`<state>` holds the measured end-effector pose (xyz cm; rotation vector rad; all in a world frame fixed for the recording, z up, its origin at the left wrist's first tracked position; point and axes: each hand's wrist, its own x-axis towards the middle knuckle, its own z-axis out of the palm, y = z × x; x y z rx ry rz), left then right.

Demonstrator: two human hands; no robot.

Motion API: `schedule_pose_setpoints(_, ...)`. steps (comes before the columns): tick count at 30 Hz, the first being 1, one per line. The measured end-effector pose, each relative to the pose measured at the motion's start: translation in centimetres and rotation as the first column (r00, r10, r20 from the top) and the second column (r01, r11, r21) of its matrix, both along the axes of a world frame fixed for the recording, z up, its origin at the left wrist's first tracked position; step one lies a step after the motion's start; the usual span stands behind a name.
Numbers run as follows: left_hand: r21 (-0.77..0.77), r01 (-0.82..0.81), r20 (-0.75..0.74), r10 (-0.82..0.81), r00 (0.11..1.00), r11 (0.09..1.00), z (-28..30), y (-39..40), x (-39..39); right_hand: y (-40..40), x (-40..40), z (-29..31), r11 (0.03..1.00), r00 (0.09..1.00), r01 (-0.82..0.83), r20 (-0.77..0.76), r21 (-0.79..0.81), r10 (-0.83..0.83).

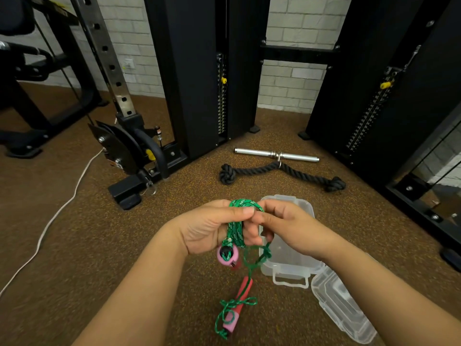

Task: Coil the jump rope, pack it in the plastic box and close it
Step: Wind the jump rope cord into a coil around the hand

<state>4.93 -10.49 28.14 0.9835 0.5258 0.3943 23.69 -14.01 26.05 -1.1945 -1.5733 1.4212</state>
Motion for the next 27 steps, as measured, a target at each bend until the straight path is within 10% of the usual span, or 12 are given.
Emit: schedule_pose_setpoints(27,-0.004,-0.231,-0.049,0.231,0.972,0.973,0.2,-0.4,1.8,-0.5,-0.4,-0.1,0.983,0.979,0.155,0.119,0.101,-0.167)
